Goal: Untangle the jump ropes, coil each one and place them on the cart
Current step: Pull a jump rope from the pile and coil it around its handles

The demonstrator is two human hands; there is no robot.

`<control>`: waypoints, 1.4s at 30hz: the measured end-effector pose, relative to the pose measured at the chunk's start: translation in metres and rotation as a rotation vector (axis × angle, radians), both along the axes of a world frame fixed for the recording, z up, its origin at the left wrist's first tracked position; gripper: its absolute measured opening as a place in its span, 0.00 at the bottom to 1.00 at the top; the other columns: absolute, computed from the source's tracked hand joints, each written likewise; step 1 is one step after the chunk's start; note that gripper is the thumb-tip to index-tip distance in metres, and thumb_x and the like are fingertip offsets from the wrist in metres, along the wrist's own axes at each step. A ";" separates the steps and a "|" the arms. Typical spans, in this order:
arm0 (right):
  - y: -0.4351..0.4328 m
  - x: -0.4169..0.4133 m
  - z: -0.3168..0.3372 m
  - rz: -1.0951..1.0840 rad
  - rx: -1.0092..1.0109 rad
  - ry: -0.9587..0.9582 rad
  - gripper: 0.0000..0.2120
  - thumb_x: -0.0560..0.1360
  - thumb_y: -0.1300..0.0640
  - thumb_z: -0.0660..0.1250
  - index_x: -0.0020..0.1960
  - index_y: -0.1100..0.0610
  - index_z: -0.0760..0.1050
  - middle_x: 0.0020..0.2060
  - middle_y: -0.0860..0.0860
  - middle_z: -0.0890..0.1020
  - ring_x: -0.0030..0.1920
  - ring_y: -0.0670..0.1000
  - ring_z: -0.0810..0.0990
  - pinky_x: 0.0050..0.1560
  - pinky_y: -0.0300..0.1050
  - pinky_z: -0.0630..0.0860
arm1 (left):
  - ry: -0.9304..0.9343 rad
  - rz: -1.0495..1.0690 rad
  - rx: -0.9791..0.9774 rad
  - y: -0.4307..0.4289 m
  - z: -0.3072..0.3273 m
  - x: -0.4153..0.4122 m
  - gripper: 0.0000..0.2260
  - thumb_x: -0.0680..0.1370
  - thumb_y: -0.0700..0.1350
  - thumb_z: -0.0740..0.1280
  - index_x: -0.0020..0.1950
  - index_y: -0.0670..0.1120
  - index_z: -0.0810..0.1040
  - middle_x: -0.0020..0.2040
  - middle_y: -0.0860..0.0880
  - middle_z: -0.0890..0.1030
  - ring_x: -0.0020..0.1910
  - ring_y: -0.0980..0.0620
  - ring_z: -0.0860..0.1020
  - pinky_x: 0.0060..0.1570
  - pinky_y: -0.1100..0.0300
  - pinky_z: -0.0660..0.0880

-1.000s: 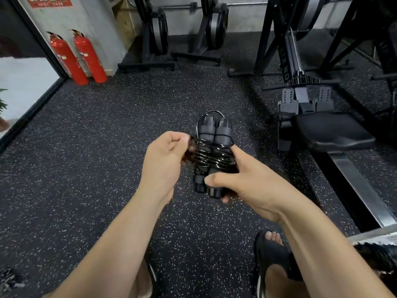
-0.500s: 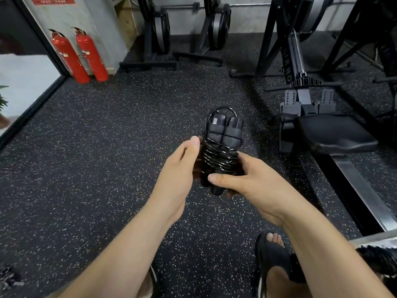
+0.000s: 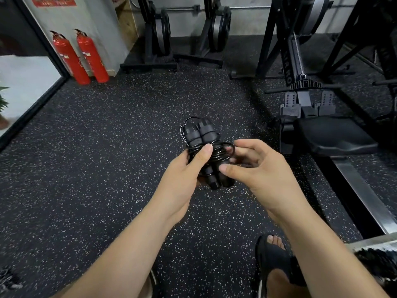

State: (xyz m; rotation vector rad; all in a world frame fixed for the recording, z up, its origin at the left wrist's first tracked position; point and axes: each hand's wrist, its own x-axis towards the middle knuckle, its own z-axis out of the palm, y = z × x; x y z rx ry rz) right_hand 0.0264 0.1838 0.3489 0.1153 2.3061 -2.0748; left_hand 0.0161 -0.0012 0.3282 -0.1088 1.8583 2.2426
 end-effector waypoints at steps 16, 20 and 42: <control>-0.009 0.006 -0.007 0.075 0.003 -0.063 0.22 0.85 0.49 0.69 0.78 0.38 0.74 0.61 0.29 0.83 0.62 0.30 0.80 0.69 0.38 0.73 | -0.066 0.007 -0.059 0.005 -0.007 -0.004 0.29 0.76 0.73 0.70 0.68 0.55 0.81 0.63 0.54 0.87 0.65 0.50 0.84 0.72 0.40 0.74; -0.014 0.009 -0.012 0.060 0.020 -0.022 0.25 0.86 0.46 0.67 0.82 0.35 0.67 0.71 0.29 0.77 0.71 0.30 0.74 0.75 0.42 0.68 | -0.132 0.023 0.012 0.011 -0.003 -0.003 0.26 0.80 0.72 0.66 0.70 0.58 0.80 0.64 0.55 0.86 0.67 0.53 0.82 0.75 0.43 0.71; -0.011 0.005 -0.020 0.067 -0.053 -0.218 0.46 0.66 0.43 0.85 0.79 0.46 0.70 0.66 0.43 0.85 0.63 0.44 0.85 0.70 0.55 0.79 | -0.163 0.099 -0.057 0.014 -0.001 -0.005 0.36 0.73 0.81 0.63 0.66 0.56 0.84 0.62 0.53 0.87 0.64 0.52 0.84 0.73 0.45 0.73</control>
